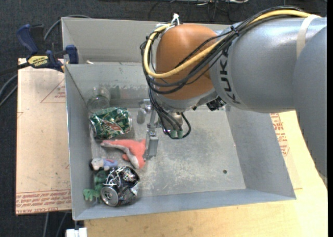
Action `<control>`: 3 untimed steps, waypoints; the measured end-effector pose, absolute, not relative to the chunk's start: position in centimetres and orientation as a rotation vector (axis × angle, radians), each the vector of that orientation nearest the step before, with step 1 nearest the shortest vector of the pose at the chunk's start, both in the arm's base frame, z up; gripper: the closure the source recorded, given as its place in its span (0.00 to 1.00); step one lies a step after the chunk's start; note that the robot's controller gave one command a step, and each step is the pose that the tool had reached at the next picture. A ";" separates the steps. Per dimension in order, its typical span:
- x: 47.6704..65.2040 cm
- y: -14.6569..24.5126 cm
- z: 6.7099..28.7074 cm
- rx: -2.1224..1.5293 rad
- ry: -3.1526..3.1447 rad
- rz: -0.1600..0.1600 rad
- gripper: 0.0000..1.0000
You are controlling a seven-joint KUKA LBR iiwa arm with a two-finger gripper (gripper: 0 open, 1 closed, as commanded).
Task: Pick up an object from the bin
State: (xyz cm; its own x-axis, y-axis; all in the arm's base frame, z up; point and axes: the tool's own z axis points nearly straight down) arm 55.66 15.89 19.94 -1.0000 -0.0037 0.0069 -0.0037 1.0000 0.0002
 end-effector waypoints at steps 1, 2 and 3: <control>55.7 15.8 20.2 0.004 -3.139 -0.001 0.00; 55.0 13.0 13.8 0.030 -3.129 0.002 0.00; 52.8 18.7 11.0 0.046 -3.135 -0.006 0.00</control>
Offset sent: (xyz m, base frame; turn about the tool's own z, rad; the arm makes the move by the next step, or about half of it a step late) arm -0.0057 -0.0274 -0.0576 -0.0181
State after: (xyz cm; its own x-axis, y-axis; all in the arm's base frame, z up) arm 52.82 18.68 11.01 -0.9996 -0.0292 0.0065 -0.0292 0.9996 0.0036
